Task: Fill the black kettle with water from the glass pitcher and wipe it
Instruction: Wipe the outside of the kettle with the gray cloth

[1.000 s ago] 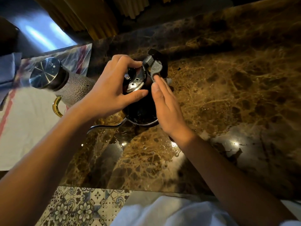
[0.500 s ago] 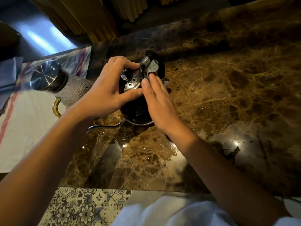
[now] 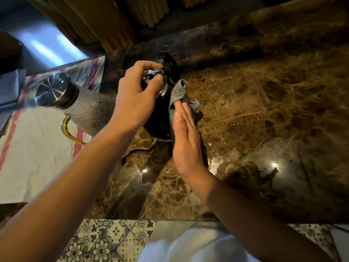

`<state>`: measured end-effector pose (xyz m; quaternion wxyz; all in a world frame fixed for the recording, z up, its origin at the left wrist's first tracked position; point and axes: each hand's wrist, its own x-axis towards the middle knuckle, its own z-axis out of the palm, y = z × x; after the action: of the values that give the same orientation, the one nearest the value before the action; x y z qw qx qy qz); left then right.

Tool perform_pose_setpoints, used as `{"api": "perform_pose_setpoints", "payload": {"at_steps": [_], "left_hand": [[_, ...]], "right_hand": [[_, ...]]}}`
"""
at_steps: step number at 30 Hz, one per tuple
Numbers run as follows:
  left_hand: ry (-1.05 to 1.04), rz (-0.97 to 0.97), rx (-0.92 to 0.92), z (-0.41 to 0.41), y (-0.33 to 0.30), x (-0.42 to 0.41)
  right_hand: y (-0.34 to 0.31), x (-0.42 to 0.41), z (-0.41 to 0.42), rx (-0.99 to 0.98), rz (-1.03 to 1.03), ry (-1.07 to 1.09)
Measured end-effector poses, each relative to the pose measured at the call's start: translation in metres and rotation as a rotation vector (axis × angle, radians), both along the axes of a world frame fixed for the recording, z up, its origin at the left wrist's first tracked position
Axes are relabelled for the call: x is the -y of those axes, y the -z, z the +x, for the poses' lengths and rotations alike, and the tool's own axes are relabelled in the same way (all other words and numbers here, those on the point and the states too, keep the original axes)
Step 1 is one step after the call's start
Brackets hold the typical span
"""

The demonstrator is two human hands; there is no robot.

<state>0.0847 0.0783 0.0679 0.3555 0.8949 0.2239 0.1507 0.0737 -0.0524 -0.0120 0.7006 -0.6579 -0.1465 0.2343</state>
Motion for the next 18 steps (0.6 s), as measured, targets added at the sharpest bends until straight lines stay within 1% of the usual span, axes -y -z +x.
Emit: {"api": "perform_pose_setpoints", "payload": {"at_steps": [2, 3, 4, 5, 7, 8, 10, 12, 13, 16, 18], "left_hand": [[0.005, -0.132, -0.040, 0.001, -0.005, -0.009], [0.043, -0.154, -0.077, 0.000, -0.008, -0.014], [0.096, -0.110, -0.106, -0.001, -0.010, -0.019], [0.149, -0.012, -0.114, -0.002, -0.011, -0.024], [0.201, 0.163, -0.079, -0.002, -0.008, -0.029], [0.195, 0.200, -0.050, -0.001, -0.006, -0.029], [0.146, 0.207, 0.002, 0.003, 0.001, -0.027], [0.086, 0.177, 0.020, 0.006, 0.006, -0.020], [0.055, 0.149, 0.029, 0.008, 0.008, -0.016], [-0.018, 0.006, 0.096, 0.015, 0.009, -0.013], [0.001, -0.073, 0.089, 0.017, 0.006, -0.019]], "right_hand": [[-0.003, -0.003, 0.001, 0.024, 0.020, 0.011], [0.000, -0.003, 0.000, 0.061, 0.019, 0.024], [0.005, -0.002, -0.002, 0.111, 0.005, 0.036], [0.013, -0.001, -0.004, 0.165, -0.020, 0.040], [0.032, 0.003, -0.011, 0.205, -0.083, 0.034], [0.039, 0.005, -0.013, 0.167, -0.108, 0.025], [0.042, 0.010, -0.012, 0.013, -0.152, -0.001], [0.034, 0.010, -0.007, -0.102, -0.179, -0.013], [0.027, 0.008, -0.003, -0.108, -0.166, 0.002], [-0.004, -0.006, 0.005, 0.038, -0.081, 0.024], [-0.021, -0.015, 0.012, 0.065, -0.017, 0.013]]}}
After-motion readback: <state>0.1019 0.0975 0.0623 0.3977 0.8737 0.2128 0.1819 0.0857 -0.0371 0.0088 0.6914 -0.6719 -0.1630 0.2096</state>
